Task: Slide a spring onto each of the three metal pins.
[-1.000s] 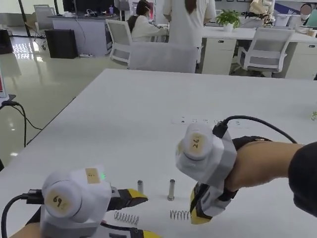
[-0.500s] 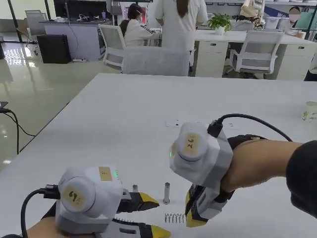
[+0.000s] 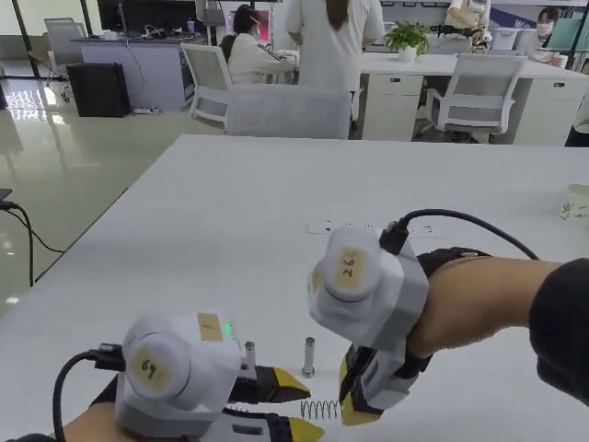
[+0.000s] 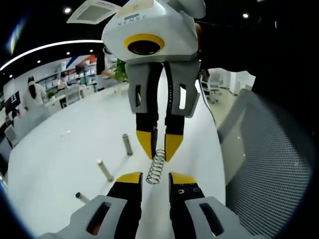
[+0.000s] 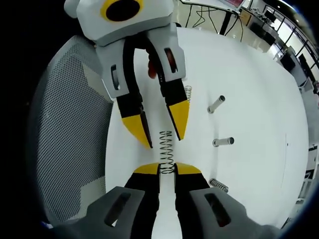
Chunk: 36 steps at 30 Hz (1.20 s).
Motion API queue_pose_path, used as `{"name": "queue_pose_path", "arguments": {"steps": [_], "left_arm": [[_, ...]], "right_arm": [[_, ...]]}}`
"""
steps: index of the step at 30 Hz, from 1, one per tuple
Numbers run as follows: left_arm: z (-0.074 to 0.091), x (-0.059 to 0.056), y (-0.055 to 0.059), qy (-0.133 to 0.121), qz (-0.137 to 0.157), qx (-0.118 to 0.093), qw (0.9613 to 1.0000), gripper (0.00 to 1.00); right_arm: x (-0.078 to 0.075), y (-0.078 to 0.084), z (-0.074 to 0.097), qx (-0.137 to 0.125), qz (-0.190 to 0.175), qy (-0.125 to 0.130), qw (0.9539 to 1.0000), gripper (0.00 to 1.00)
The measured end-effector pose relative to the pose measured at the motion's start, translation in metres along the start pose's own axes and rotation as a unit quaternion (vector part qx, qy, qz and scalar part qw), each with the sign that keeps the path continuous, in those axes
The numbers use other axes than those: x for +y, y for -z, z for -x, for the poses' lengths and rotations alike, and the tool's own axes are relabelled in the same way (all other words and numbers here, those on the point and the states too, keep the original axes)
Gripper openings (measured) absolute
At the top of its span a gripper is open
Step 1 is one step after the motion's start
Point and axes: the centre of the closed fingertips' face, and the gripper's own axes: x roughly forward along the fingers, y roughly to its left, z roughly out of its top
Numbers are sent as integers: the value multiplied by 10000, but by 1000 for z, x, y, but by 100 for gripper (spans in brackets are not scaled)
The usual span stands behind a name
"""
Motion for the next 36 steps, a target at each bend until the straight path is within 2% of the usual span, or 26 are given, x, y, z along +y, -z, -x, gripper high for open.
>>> {"name": "queue_pose_path", "arguments": {"steps": [7, 15, 19, 26, 36], "left_arm": [[-2, -1, 0, -1, -138, 18, 9999, 5], [-2, 0, 3, -22, -212, 69, 9997, 4], [-2, 2, 6, -72, -253, 125, 9996, 3], [-1, 5, 6, -121, -204, 103, 9997, 3], [-2, 4, 5, -104, -143, 79, 9998, 3]], "right_arm": [[2, -1, -1, -2, 14, -26, 10000, 7], [2, -4, 5, -48, -15, 1, 10000, 7], [0, -8, 10, -132, -11, 67, 9999, 7], [-1, -18, 18, -289, -5, 143, 9995, 7], [2, -40, 28, -534, 189, 235, 9981, 6]]}}
